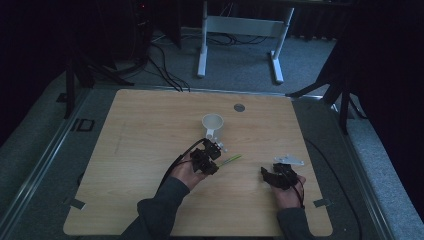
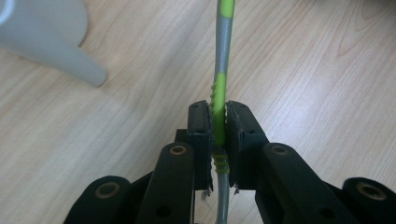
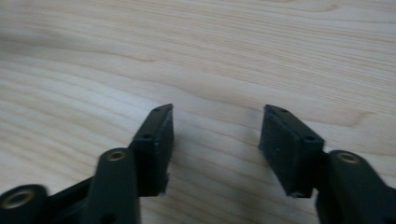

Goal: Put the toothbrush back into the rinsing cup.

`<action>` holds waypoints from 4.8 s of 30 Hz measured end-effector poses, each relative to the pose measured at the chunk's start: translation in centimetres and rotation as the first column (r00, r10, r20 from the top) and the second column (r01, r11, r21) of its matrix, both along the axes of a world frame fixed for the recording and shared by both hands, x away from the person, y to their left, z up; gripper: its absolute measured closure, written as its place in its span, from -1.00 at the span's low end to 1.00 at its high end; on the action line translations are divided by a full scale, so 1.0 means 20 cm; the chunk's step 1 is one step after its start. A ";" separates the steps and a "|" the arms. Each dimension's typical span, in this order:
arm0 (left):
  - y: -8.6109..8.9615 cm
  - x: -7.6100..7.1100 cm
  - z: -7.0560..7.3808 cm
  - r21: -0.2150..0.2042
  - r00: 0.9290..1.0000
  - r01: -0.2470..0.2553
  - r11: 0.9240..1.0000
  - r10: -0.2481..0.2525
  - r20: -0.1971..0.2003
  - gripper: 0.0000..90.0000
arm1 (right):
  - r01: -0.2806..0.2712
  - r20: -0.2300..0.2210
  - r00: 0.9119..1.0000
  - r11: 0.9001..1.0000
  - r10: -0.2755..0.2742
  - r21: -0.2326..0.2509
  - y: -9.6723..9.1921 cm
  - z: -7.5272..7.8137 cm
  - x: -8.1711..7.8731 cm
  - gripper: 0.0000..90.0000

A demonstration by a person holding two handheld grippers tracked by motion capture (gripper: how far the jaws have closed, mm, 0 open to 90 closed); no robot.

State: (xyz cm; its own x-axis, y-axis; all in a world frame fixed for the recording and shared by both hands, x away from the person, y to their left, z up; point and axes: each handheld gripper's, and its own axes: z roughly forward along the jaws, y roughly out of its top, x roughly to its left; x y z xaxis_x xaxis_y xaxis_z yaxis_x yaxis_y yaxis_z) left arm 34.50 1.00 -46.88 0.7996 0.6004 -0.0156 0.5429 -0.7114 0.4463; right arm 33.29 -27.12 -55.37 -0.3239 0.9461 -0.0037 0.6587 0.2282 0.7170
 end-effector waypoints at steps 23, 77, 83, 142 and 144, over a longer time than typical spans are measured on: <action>0.18 -0.01 0.05 0.025 0.991 0.089 0.996 -0.091 0.102 0.79 | -0.472 -0.011 0.881 0.877 0.473 -0.089 0.15 0.21 -0.03 0.46; 0.17 -0.14 0.02 0.185 0.924 0.257 0.949 -0.297 0.239 0.79 | -0.710 -0.069 0.670 0.612 0.739 -0.349 0.39 0.37 -0.04 0.45; 0.16 -0.16 0.01 0.207 0.914 0.270 0.940 -0.318 0.251 0.80 | -0.720 -0.076 0.657 0.595 0.750 -0.357 0.41 0.37 -0.03 0.46; 0.11 -0.24 -0.02 0.285 0.829 0.404 0.869 -0.480 0.289 0.78 | -0.822 -0.183 0.505 0.405 0.844 -0.401 0.55 0.28 -0.08 0.79; 0.11 -0.24 -0.03 0.294 0.828 0.394 0.871 -0.475 0.299 0.75 | -0.821 -0.179 0.504 0.404 0.845 -0.405 0.56 0.28 -0.09 0.81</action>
State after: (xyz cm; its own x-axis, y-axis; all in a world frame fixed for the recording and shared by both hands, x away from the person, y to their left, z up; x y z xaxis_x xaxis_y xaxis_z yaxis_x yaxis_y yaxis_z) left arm 29.67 3.10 -47.49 0.9045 0.1449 0.4011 -0.0093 -0.9336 0.3583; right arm 31.48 -16.01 -49.83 -0.9385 0.1069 -0.3282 -0.0488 0.9002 0.4328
